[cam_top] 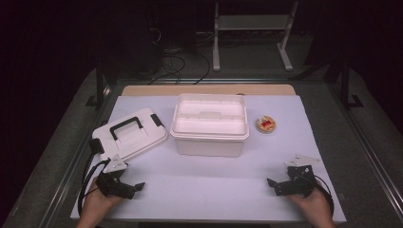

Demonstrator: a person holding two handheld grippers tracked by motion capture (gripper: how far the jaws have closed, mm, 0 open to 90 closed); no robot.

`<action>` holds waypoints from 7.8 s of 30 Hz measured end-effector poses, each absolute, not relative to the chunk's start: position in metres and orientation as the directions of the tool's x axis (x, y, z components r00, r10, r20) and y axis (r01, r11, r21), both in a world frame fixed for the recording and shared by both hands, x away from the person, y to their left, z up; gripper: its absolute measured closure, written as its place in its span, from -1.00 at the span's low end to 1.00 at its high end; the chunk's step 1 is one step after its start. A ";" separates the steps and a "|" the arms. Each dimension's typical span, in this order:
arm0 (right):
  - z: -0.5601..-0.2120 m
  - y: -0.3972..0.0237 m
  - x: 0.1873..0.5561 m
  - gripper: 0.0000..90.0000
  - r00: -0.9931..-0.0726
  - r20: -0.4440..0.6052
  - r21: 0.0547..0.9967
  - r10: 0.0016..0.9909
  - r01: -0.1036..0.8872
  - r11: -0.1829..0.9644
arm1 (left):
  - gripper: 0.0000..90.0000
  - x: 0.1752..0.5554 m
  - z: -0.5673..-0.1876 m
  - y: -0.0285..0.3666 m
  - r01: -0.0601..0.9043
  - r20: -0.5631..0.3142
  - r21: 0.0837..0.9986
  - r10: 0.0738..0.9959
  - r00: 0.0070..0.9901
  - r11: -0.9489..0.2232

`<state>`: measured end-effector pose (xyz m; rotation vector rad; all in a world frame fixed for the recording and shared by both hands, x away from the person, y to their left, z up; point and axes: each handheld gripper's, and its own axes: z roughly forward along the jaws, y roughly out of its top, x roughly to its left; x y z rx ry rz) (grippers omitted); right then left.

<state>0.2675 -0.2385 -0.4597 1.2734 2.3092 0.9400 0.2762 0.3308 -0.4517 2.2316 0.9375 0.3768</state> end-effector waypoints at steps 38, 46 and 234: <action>-0.413 -0.222 0.313 0.99 -0.671 0.051 0.760 0.740 0.507 0.407 | 1.00 0.344 -0.388 0.276 0.441 -0.037 0.737 0.620 0.784 -0.512; -0.403 -0.207 0.339 0.99 -0.691 0.052 0.771 0.721 0.487 0.410 | 1.00 0.371 -0.383 0.266 0.431 -0.042 0.753 0.617 0.786 -0.498; -0.304 -0.026 0.354 0.58 -0.989 0.003 0.571 0.148 0.123 0.812 | -1.00 0.270 -0.452 0.332 0.497 -0.003 0.685 0.680 0.733 -0.533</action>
